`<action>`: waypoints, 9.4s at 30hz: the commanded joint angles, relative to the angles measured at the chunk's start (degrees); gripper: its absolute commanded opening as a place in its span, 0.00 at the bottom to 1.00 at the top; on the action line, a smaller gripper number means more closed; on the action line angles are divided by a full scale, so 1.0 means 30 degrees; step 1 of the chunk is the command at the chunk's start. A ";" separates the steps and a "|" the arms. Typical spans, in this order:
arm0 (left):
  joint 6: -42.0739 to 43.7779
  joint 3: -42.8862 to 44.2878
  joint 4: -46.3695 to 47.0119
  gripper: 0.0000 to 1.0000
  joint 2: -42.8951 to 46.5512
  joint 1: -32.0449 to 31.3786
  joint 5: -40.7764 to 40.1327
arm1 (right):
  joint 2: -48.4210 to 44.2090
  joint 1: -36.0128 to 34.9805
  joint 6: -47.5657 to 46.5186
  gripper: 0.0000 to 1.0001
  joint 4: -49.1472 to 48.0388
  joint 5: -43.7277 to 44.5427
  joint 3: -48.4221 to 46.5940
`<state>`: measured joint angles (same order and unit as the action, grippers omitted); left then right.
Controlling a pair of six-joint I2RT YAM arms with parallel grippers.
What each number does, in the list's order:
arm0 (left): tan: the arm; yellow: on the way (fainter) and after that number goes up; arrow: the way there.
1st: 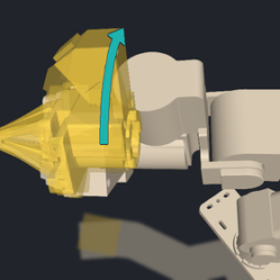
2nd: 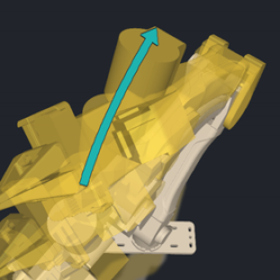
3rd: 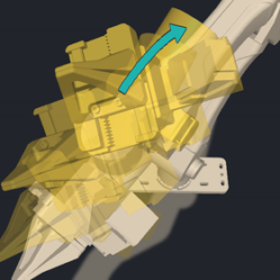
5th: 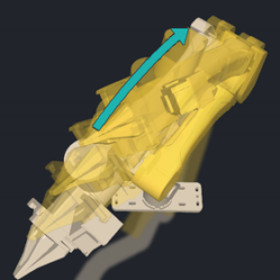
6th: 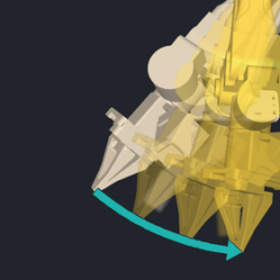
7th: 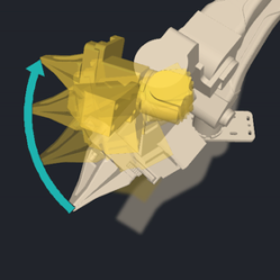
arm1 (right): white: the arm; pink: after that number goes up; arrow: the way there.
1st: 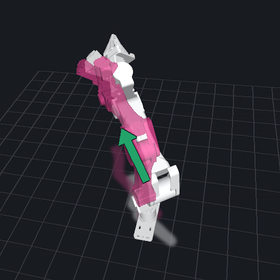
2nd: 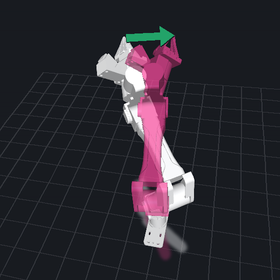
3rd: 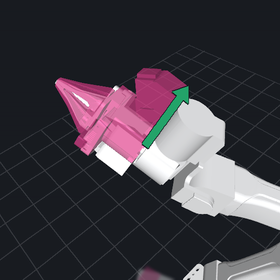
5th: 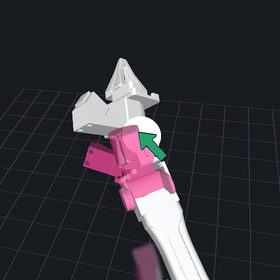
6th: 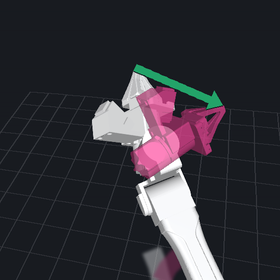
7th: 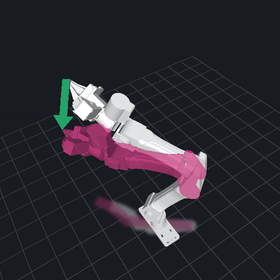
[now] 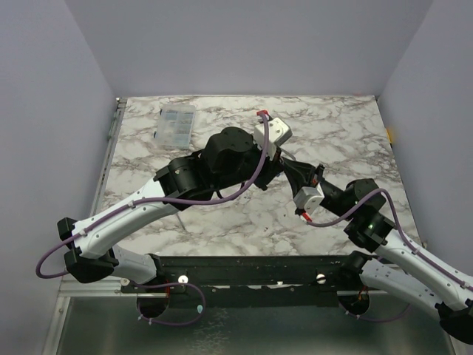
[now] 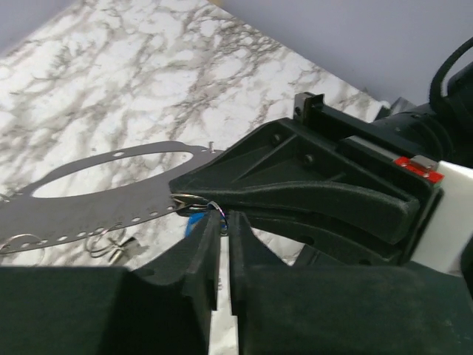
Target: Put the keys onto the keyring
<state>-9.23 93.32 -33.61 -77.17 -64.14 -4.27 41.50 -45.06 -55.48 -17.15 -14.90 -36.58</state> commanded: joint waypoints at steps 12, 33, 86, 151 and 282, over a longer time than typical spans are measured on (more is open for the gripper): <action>0.2643 0.0670 -0.3056 0.63 0.0452 -0.0150 0.3238 | -0.0891 -0.0156 0.0865 0.01 -0.1427 0.0618 -0.0267; 1.1188 0.3291 -0.7253 0.43 0.1159 -0.0153 0.4573 | -0.3534 -0.0156 0.3999 0.01 0.2007 -0.2700 0.0139; 1.5956 0.5808 -0.8267 0.39 -0.3352 -0.0296 0.8151 | -0.3922 -0.0156 0.5135 0.01 0.5302 -0.5143 -0.0719; 1.1961 0.0199 -0.2995 0.00 -0.0088 -0.0315 0.6393 | -0.5136 -0.0156 0.6833 0.50 0.8101 -0.1264 -0.0184; 0.7366 -1.3441 1.3466 0.00 0.8451 -0.0329 0.5225 | -0.1868 -0.0156 1.7596 0.66 0.8266 -0.5737 -0.4256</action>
<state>12.82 52.34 6.02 -53.34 -64.90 11.51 37.30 -45.06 -1.61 4.95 -30.37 -46.78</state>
